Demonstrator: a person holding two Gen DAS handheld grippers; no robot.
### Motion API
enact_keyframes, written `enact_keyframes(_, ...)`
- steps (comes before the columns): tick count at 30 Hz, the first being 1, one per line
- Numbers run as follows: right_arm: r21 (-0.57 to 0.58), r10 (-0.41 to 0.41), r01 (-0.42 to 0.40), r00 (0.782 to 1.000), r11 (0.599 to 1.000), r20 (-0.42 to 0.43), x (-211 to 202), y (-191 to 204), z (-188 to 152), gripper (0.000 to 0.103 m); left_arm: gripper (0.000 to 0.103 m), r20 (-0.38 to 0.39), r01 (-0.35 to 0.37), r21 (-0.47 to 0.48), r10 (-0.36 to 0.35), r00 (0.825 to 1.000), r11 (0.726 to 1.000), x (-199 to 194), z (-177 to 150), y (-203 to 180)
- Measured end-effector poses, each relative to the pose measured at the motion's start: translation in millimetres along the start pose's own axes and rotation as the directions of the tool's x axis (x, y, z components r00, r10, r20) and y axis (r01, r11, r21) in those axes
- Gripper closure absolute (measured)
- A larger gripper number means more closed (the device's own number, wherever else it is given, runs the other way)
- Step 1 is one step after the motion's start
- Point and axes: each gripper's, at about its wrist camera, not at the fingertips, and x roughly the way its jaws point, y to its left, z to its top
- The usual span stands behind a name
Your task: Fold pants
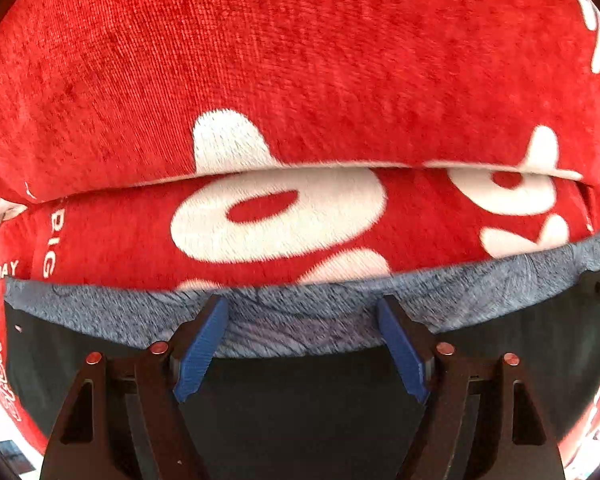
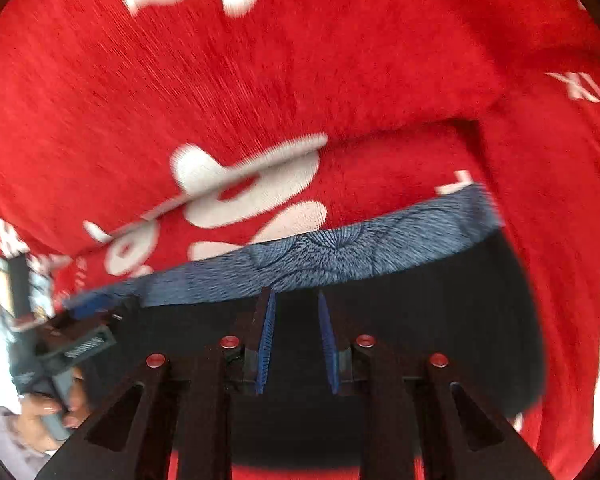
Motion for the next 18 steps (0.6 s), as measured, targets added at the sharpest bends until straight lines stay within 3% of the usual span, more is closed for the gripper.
enact_keyframes(3,0.003,-0.061,0.061,0.997,0.998,0.043,2.8,-16.0,10.5,0.091,0.02,-0.013,-0.023,-0.013,0.023,1.0,1.0,-2.5,2.2,4.3)
enact_keyframes(5,0.032,-0.159,0.158,0.986,0.987,0.052,-6.3,-29.0,15.8,0.086,0.02,-0.009,-0.05,0.003,0.05,0.999,0.999,-16.4,-2.8,8.6)
enact_keyframes(6,0.073,-0.171,0.168,0.985,0.983,0.034,-11.7,-41.8,18.9,0.086,0.02,-0.003,-0.045,0.019,0.045,0.999,0.999,-27.2,-9.4,8.7)
enact_keyframes(9,0.151,-0.061,0.058,0.998,0.987,0.018,-31.7,-63.3,13.9,0.084,0.02,0.002,-0.03,0.062,0.03,1.0,0.998,-54.5,-30.8,1.4)
enact_keyframes(14,0.105,0.068,-0.065,0.997,0.992,-0.025,-52.8,-40.7,-29.9,0.082,0.02,-0.062,-0.04,0.134,0.048,0.997,0.99,-56.9,-77.7,-22.1)
enact_keyframes(16,0.069,0.07,-0.065,0.995,0.996,-0.075,-43.1,-25.7,-57.2,0.08,0.02,-0.116,-0.04,0.128,0.055,0.992,0.991,-40.4,-93.2,-25.2)
enact_keyframes(18,0.045,0.016,-0.011,0.992,0.999,-0.125,-27.2,-20.7,-77.2,0.08,0.02,-0.1,-0.029,0.084,0.037,0.994,0.996,-44.7,-98.1,-20.0)
